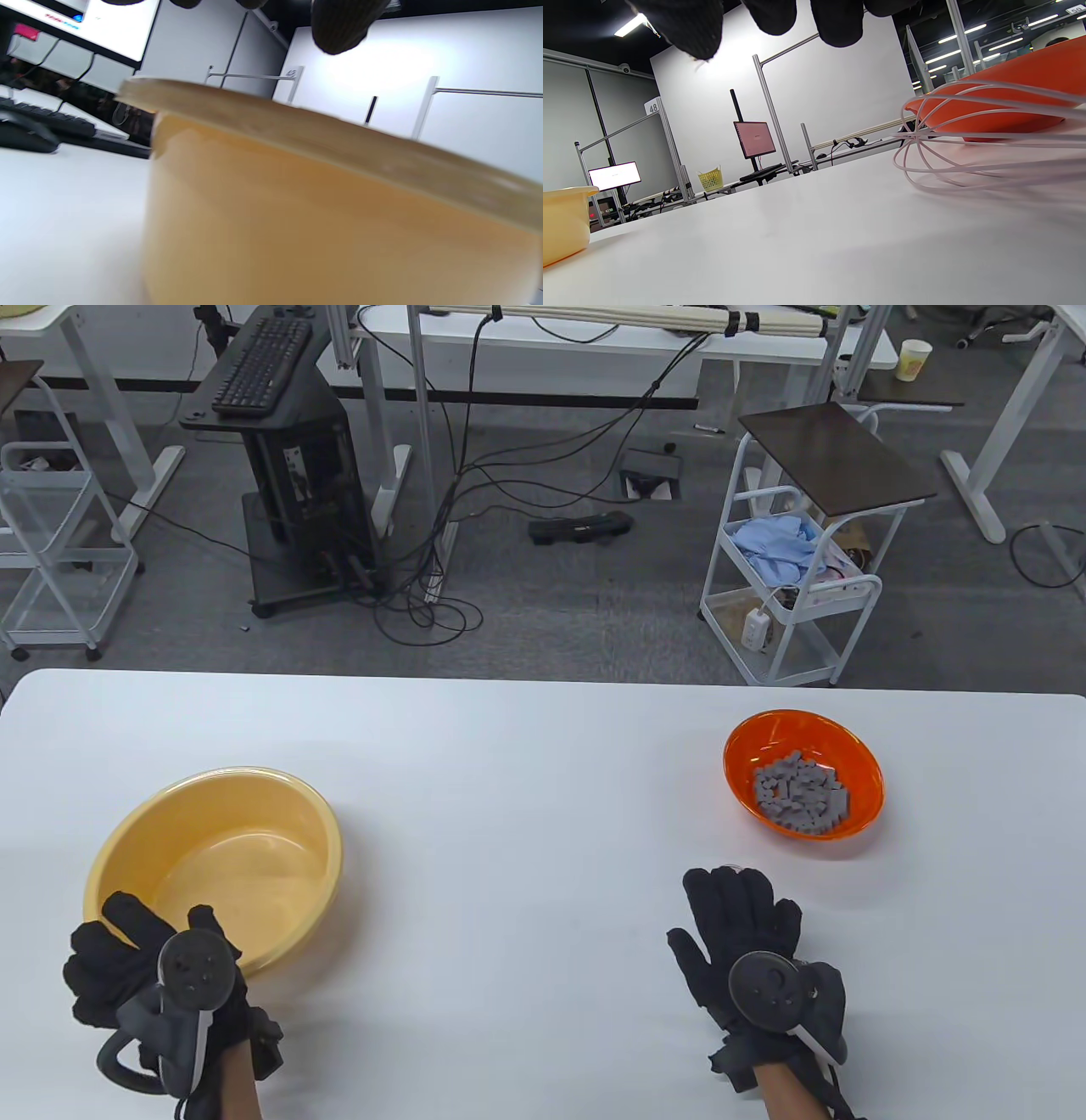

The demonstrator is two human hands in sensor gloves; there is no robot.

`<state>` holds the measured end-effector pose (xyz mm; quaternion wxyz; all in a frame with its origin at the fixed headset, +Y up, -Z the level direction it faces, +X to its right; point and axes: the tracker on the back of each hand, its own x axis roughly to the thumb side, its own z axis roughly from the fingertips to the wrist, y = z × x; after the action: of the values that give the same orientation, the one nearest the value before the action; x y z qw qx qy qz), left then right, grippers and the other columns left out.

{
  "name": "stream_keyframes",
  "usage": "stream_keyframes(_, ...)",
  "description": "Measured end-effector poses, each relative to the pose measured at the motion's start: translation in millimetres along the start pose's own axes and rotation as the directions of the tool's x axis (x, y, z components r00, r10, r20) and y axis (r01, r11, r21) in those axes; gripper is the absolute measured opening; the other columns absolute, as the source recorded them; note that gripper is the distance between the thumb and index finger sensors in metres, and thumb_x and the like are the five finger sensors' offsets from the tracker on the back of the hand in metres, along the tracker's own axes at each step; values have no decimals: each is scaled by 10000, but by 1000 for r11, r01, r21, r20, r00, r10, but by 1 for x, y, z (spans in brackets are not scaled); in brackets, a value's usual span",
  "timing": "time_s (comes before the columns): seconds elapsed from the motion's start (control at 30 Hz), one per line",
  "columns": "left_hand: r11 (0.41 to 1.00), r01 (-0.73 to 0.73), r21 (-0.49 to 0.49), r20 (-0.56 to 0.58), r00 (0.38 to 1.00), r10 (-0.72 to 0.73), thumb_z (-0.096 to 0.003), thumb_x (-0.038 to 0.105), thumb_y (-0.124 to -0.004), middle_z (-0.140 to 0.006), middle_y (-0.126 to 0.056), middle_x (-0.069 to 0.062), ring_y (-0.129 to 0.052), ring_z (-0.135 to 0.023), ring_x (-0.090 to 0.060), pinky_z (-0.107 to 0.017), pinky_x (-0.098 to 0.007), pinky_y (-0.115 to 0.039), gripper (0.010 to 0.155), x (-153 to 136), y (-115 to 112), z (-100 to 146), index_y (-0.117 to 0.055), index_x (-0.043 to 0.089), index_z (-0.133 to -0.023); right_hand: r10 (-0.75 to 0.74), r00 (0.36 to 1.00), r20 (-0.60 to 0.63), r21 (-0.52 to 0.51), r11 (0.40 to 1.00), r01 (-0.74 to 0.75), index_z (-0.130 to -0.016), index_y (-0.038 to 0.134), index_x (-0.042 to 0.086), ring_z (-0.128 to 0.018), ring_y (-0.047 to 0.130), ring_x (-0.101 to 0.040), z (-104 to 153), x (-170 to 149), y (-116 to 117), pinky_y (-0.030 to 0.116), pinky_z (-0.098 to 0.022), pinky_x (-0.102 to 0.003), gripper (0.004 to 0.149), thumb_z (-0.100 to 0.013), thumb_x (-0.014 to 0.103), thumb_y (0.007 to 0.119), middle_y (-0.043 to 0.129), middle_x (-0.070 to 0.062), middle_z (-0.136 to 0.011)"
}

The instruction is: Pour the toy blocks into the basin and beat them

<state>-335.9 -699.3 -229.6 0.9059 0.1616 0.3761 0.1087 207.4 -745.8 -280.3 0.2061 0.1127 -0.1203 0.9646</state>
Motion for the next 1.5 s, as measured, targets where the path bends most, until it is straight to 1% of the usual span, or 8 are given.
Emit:
stream_keyframes(0.2,991,-3,-137,-132,991,-15,-730,400,-619,-1129,-212,-581,-559,-993,-684,-666,-817,-519,848,-18,-7,-9,-138,-152,-1157,-22,1000,-19,-9,1000,22,-1171,372,213,-1080,233,-561,0,-3,-2,167,-704,-811,650,-652,477,661,367,-243,-1219)
stream_keyframes(0.3,980,-41,-194,-153,988,11,-728,391,-619,-1131,-368,-543,-769,-918,-516,-663,-718,-645,853,-23,-13,-12,-145,-189,-1137,-16,1000,-16,-10,1000,16,-1170,370,212,-1078,213,-560,0,-3,-2,166,-706,-807,649,-653,477,659,367,-246,-1218)
stream_keyframes(0.47,975,-132,-178,-202,975,95,-699,284,-670,-1037,-615,-489,-999,-679,-222,-562,-510,-856,819,-35,-25,-14,-213,-288,-1064,-10,1000,-17,-4,1000,10,-1170,370,212,-1072,192,-563,0,-3,-2,166,-709,-803,649,-653,474,660,367,-247,-1217)
stream_keyframes(0.53,973,-183,-139,-210,966,152,-678,231,-692,-984,-692,-471,-1048,-587,-182,-516,-464,-903,766,-36,-26,-14,-272,-286,-1056,-4,1000,-18,-5,1000,4,-1170,368,210,-1073,189,-562,1,-3,-2,168,-709,-803,651,-652,476,660,367,-244,-1218)
stream_keyframes(0.67,969,-208,-135,-192,965,180,-634,219,-744,-890,-804,-393,-1116,-450,-70,-424,-367,-994,733,-36,-27,-15,-364,-261,-1038,-13,1000,-24,-9,1000,13,-1170,370,208,-1070,187,-564,0,-2,-2,168,-709,-802,649,-653,470,662,368,-248,-1216)
stream_keyframes(0.97,945,-257,-201,51,961,272,-625,228,-747,-855,-854,-364,-1129,-342,-1,-335,-295,-1036,704,20,-32,3,-416,-241,-1033,-15,999,-29,-8,1000,15,-1170,370,208,-1070,193,-564,0,-2,-1,170,-709,-802,647,-655,468,661,372,-248,-1216)
stream_keyframes(1.3,859,-288,-423,291,855,430,-626,237,-749,-859,-859,-363,-1125,-319,12,-317,-284,-1038,704,92,-44,52,-425,-234,-1037,-30,998,-59,-15,999,29,-1171,370,205,-1070,193,-567,0,-9,-6,170,-709,-803,646,-656,466,660,369,-249,-1216)
stream_keyframes(1.5,834,-261,-486,358,811,462,-625,246,-753,-858,-863,-361,-1129,-315,18,-303,-276,-1044,705,113,-53,75,-432,-228,-1037,-32,997,-70,-15,999,31,-1172,371,201,-1069,198,-569,0,-11,-7,171,-709,-803,646,-657,464,660,369,-249,-1216)
